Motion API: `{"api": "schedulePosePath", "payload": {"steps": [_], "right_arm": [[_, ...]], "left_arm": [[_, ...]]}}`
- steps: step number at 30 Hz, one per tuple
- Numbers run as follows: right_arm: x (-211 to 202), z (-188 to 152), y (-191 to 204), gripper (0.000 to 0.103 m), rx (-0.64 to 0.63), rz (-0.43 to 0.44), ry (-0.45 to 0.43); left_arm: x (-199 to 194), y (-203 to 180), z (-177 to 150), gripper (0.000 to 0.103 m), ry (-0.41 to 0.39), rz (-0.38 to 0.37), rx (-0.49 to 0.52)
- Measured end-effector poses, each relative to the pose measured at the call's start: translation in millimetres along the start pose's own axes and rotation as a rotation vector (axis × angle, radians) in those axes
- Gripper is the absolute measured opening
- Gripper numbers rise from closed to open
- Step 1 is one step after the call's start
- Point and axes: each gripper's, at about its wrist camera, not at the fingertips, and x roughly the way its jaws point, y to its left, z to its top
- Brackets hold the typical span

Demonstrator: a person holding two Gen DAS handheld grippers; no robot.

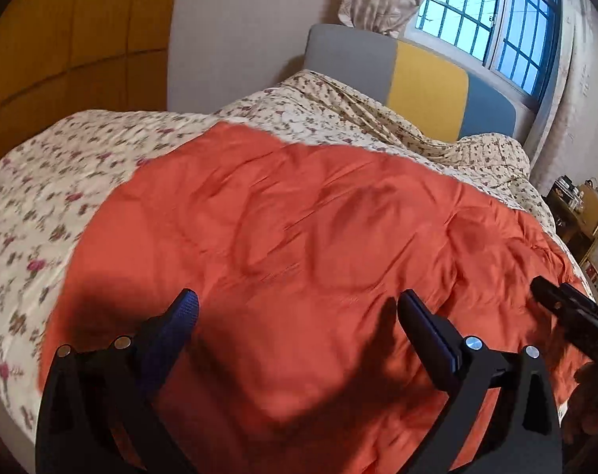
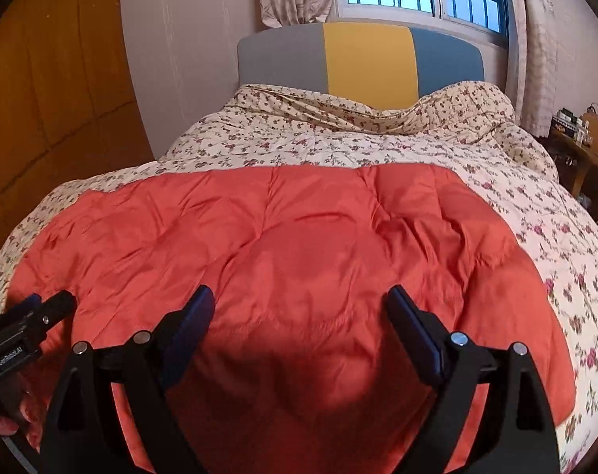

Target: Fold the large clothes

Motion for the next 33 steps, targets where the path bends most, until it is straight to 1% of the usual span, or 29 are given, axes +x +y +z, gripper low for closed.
{"api": "schedulePosePath", "payload": {"steps": [3,6,9,14,16,18,19,20,21,22,23,24,25,26,28,30,32,33], "right_arm": [[-9,-6,0,0.089,0.016,0.01,0.008],[-17,-11,1,0.089,0.019,0.019,0.012],[-26,-18,4,0.089,0.017,0.033,0.016],[-41,-31,7,0.089,0.009,0.055,0.021],[-47,-38,7,0.088,0.012,0.063,0.023],[-54,-47,6,0.081,0.029,0.082,0.029],[-57,-51,5,0.07,0.039,0.101,0.033],[-60,-56,4,0.058,0.055,0.139,0.042],[-61,-60,4,0.051,0.065,0.163,0.051],[-62,-62,4,0.039,0.075,0.182,0.062],[-63,-65,5,0.03,0.083,0.201,0.069],[-65,-67,6,0.026,0.085,0.209,0.066],[-66,-66,7,0.021,0.081,0.21,0.063],[-67,-66,10,0.019,0.069,0.215,0.06],[-68,-64,15,0.017,0.054,0.249,0.065],[-64,-63,21,0.017,0.04,0.266,0.074],[-53,-64,26,0.016,0.023,0.25,0.11],[-44,-66,28,0.016,0.017,0.241,0.143]], "left_arm": [[-14,4,-8,0.1,-0.015,0.002,0.021],[-27,12,-14,0.1,-0.038,-0.015,0.011],[-43,22,-22,0.1,-0.077,-0.021,-0.028],[-71,40,-37,0.1,-0.135,-0.009,-0.117],[-77,48,-43,0.1,-0.137,0.004,-0.155],[-80,58,-51,0.1,-0.127,0.004,-0.205],[-80,63,-54,0.1,-0.119,-0.008,-0.235],[-79,68,-61,0.1,-0.103,-0.027,-0.271],[-77,72,-65,0.099,-0.085,-0.042,-0.294],[-73,74,-69,0.092,-0.059,-0.065,-0.313],[-69,73,-71,0.085,-0.037,-0.084,-0.322],[-63,73,-74,0.083,-0.006,-0.105,-0.331],[-58,72,-74,0.081,0.009,-0.12,-0.337],[-56,73,-74,0.081,0.007,-0.137,-0.345],[-52,72,-70,0.081,-0.005,-0.145,-0.354],[-46,75,-65,0.081,-0.008,-0.159,-0.368],[-39,78,-60,0.081,-0.011,-0.174,-0.396],[-36,80,-59,0.081,-0.008,-0.181,-0.409]]}}
